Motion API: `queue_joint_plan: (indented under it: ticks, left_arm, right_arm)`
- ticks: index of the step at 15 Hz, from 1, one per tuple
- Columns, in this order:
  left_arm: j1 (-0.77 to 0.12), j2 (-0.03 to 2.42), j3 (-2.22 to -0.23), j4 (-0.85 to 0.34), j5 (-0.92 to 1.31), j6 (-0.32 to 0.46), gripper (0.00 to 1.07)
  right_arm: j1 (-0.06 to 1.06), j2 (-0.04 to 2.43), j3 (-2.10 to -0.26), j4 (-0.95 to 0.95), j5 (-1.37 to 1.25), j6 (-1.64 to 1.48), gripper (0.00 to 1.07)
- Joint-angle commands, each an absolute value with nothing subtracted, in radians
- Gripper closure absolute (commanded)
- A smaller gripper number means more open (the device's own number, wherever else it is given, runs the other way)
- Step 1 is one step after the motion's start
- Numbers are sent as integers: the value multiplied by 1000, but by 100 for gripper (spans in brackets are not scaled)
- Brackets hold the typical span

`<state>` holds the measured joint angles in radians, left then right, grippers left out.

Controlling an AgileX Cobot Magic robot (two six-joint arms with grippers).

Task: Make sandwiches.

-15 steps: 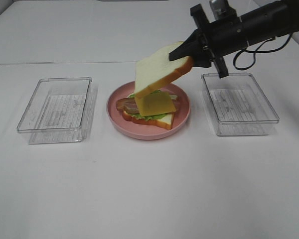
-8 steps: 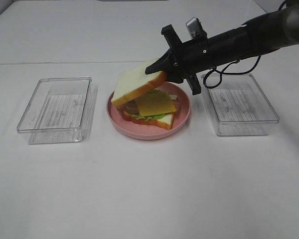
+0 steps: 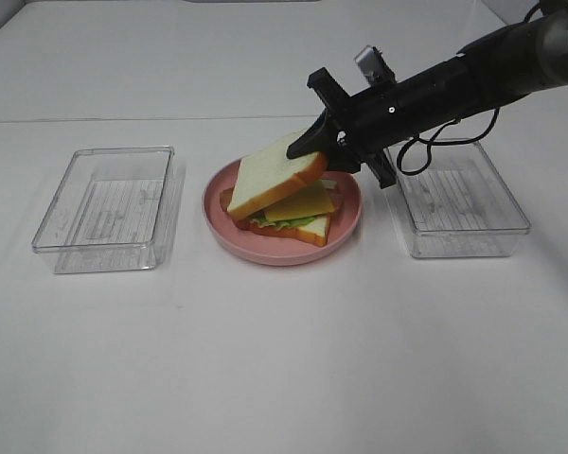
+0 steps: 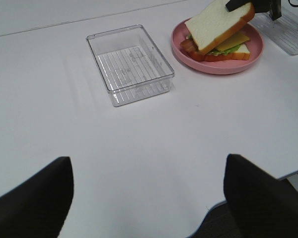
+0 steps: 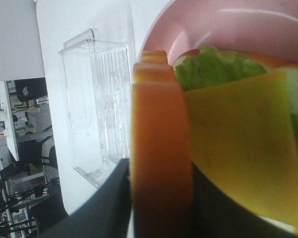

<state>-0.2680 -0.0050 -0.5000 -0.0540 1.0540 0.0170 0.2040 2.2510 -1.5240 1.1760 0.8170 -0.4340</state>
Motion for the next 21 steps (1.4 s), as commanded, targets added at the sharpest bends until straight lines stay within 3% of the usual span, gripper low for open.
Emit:
queue_joint_plan:
  ticks: [1, 4, 15, 19, 20, 21]
  left_arm:
    - [-272, -14, -498, -55, 1044, 17, 27]
    - [-272, -14, -498, -55, 1044, 17, 27]
    - [-272, -14, -498, -55, 1044, 17, 27]
    - [-272, -14, -498, -55, 1044, 17, 27]
    - [-272, -14, -498, -55, 1044, 17, 27]
    - [-272, -14, -498, -55, 1044, 17, 27]
  right_arm:
    - [200, 2234, -1523, 1168, 813, -437, 52]
    - [200, 2215, -1541, 1091, 816, -423, 37]
    - [200, 2079, -1578, 601, 902, -199, 36]
    - [200, 1933, -1578, 298, 1064, -84, 36]
    - [200, 1847, -1575, 142, 1203, -7, 36]
    - [200, 1847, -1575, 142, 1203, -7, 36]
